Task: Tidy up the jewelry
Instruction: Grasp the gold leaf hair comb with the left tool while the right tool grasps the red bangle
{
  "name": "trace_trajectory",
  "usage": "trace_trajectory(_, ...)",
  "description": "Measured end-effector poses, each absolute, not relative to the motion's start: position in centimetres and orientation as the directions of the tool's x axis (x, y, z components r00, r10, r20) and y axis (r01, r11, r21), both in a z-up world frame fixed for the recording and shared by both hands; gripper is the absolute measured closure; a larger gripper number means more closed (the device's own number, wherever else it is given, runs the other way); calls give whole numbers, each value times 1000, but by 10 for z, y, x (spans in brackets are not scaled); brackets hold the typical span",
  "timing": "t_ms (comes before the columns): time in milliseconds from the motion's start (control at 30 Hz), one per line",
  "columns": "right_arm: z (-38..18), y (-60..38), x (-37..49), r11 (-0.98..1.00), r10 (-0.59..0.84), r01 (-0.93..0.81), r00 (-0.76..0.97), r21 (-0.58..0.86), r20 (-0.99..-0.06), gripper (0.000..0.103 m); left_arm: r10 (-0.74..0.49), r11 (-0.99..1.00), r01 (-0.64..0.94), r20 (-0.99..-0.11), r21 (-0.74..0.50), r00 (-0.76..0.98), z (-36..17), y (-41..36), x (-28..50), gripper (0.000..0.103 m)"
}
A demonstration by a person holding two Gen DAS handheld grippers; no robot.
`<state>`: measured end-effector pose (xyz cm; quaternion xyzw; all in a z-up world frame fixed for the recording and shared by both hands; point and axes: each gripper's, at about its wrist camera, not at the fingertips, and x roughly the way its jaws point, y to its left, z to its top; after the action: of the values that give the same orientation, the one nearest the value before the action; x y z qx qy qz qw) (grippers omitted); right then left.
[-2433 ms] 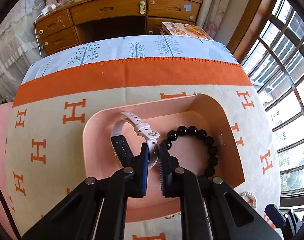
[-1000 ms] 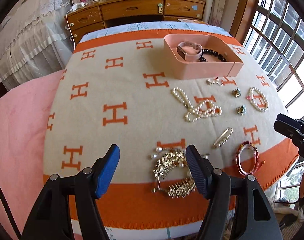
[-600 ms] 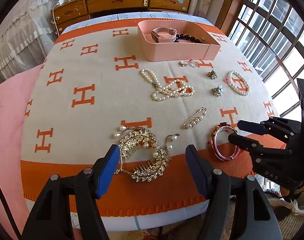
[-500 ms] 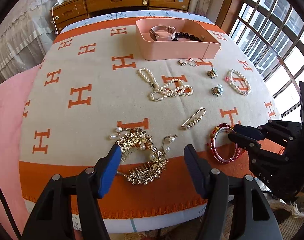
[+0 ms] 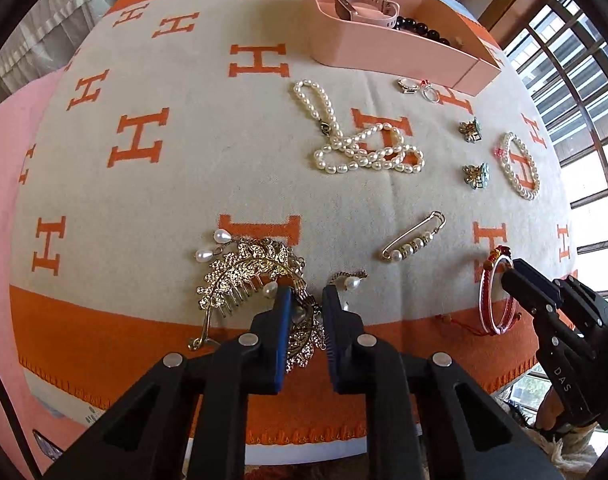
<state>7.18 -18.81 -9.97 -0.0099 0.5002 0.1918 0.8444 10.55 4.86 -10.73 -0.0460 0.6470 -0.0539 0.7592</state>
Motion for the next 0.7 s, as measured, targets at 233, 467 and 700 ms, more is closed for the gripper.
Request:
trace_trajectory(233, -102, -200, 72, 909, 385, -330, 423, 256, -820, 91, -112, 992, -51, -991, -115, 69, -112, 46, 123, 89)
trace_trajectory(467, -104, -208, 73, 893, 428, -333, 418, 303, -801, 91, -56, 995, -83, -997, -60, 47, -111, 36, 138, 81)
trace_trajectory(700, -105, -215, 72, 882, 454, -336, 416, 330, -788, 91, -24, 994, -105, -999, -29, 48, -111, 30, 147, 72)
